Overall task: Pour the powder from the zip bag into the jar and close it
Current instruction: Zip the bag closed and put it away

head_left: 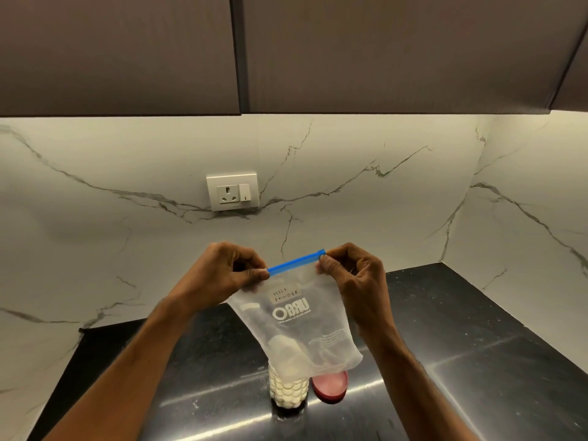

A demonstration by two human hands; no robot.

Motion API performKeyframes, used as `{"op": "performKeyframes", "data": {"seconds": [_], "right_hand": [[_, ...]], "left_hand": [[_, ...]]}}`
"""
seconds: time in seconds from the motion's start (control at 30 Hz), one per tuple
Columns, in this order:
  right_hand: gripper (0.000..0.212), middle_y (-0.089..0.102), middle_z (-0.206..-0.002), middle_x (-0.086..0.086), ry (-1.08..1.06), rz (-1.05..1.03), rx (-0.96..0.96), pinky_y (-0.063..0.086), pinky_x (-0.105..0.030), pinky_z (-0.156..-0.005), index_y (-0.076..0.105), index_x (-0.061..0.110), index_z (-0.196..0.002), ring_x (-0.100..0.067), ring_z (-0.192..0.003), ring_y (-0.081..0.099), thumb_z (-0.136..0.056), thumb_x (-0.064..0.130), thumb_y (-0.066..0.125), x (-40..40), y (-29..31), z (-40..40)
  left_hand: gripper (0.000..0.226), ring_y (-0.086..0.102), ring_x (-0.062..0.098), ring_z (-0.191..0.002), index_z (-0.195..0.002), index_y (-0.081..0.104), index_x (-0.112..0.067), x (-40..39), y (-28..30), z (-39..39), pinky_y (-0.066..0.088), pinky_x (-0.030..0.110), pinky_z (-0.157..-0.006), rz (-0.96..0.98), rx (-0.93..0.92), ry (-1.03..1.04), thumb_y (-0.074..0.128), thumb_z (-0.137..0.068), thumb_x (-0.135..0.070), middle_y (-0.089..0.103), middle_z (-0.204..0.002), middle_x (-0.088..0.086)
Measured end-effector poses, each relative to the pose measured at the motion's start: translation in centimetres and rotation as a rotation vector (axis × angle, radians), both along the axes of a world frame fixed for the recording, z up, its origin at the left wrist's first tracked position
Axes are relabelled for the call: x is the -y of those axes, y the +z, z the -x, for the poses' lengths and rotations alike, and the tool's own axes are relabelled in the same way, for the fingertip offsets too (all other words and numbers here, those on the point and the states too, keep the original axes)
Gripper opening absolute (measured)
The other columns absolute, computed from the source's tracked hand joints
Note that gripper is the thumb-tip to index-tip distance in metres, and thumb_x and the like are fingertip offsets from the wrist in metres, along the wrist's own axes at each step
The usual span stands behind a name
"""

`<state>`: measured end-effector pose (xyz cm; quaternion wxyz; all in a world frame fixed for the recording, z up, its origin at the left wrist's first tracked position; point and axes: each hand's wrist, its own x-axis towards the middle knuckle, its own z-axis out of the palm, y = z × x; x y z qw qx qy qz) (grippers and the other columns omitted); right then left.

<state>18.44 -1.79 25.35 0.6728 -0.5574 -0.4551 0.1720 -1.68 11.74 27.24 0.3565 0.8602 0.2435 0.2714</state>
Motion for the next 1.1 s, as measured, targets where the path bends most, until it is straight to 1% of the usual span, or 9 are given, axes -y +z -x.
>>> {"op": "performKeyframes", "data": {"seconds": [0.03,0.17,0.3,0.4,0.5,0.57,0.8,0.93,1.1], "right_hand": [[0.013,0.071,-0.075,-0.007,0.006,0.002,-0.014,0.061,-0.043,-0.066,0.068,0.01,-0.076,-0.025,-0.072,0.069,-0.089,0.01,0.067,0.0,-0.1,-0.1],[0.013,0.071,-0.074,-0.006,0.03,-0.016,-0.038,0.057,-0.025,-0.061,0.067,0.008,-0.077,-0.016,-0.07,0.069,-0.09,0.009,0.066,0.1,-0.3,-0.2],[0.012,0.072,-0.074,-0.005,0.031,-0.035,-0.038,0.056,-0.021,-0.061,0.067,0.006,-0.077,-0.014,-0.07,0.069,-0.089,0.008,0.066,0.1,-0.5,-0.5],[0.011,0.072,-0.074,-0.007,0.04,-0.053,-0.08,0.055,-0.02,-0.061,0.067,0.002,-0.079,-0.015,-0.07,0.069,-0.089,0.006,0.065,0.2,-0.5,-0.8],[0.01,0.071,-0.076,-0.011,0.029,-0.066,-0.09,0.057,-0.023,-0.065,0.067,0.001,-0.081,-0.022,-0.076,0.07,-0.09,0.007,0.065,0.3,-0.5,-1.4],[0.01,0.072,-0.076,-0.01,0.025,-0.067,-0.094,0.058,-0.024,-0.069,0.067,0.002,-0.082,-0.024,-0.077,0.07,-0.09,0.007,0.064,0.4,-0.5,-1.7],[0.009,0.072,-0.077,-0.009,0.025,-0.065,-0.095,0.057,-0.023,-0.069,0.067,0.002,-0.085,-0.02,-0.077,0.071,-0.09,0.008,0.064,0.3,-0.9,-1.7],[0.008,0.071,-0.077,-0.008,-0.001,-0.069,-0.088,0.057,-0.021,-0.068,0.067,0.002,-0.086,-0.018,-0.076,0.071,-0.091,0.009,0.064,0.2,-1.1,-1.7],[0.008,0.071,-0.077,-0.008,-0.014,-0.07,-0.089,0.056,-0.02,-0.067,0.066,0.003,-0.087,-0.017,-0.075,0.071,-0.091,0.009,0.064,0.3,-1.0,-1.9]], "left_hand": [[0.023,0.074,0.015,-0.072,-0.089,0.076,-0.016,0.0,0.0,0.1,0.062,0.024,-0.07,0.0,-0.002,0.001,0.072,-0.078,-0.035,0.077,-0.078,-0.009],[0.021,0.074,0.016,-0.073,-0.088,0.076,-0.017,-0.1,0.2,0.6,0.061,0.022,-0.07,0.01,0.004,0.006,0.072,-0.076,-0.034,0.076,-0.075,-0.003],[0.021,0.074,0.011,-0.074,-0.089,0.074,-0.019,-0.2,0.8,0.9,0.06,0.02,-0.071,-0.021,-0.017,-0.007,0.07,-0.076,-0.034,0.075,-0.081,-0.005],[0.022,0.073,0.011,-0.075,-0.091,0.074,-0.017,-0.4,1.0,1.1,0.061,0.021,-0.072,-0.052,-0.035,-0.006,0.069,-0.077,-0.033,0.075,-0.083,-0.003],[0.025,0.074,0.014,-0.074,-0.095,0.076,-0.009,-0.7,1.2,1.3,0.062,0.024,-0.074,-0.09,-0.042,0.011,0.071,-0.08,-0.028,0.076,-0.082,0.0],[0.027,0.074,0.013,-0.074,-0.096,0.076,-0.007,-0.8,1.2,1.5,0.062,0.025,-0.075,-0.108,-0.038,0.019,0.072,-0.08,-0.028,0.076,-0.082,0.0],[0.032,0.074,0.015,-0.077,-0.097,0.076,-0.009,-1.0,1.7,2.0,0.063,0.03,-0.078,-0.116,-0.042,0.03,0.07,-0.078,-0.033,0.075,-0.084,0.0],[0.034,0.074,0.021,-0.078,-0.098,0.075,-0.007,-1.1,1.6,2.5,0.064,0.035,-0.078,-0.114,-0.049,0.029,0.069,-0.078,-0.034,0.075,-0.087,0.007],[0.032,0.074,0.022,-0.076,-0.096,0.074,-0.01,-1.5,1.6,3.1,0.064,0.033,-0.076,-0.099,-0.04,0.021,0.069,-0.077,-0.035,0.075,-0.085,0.005]]}}
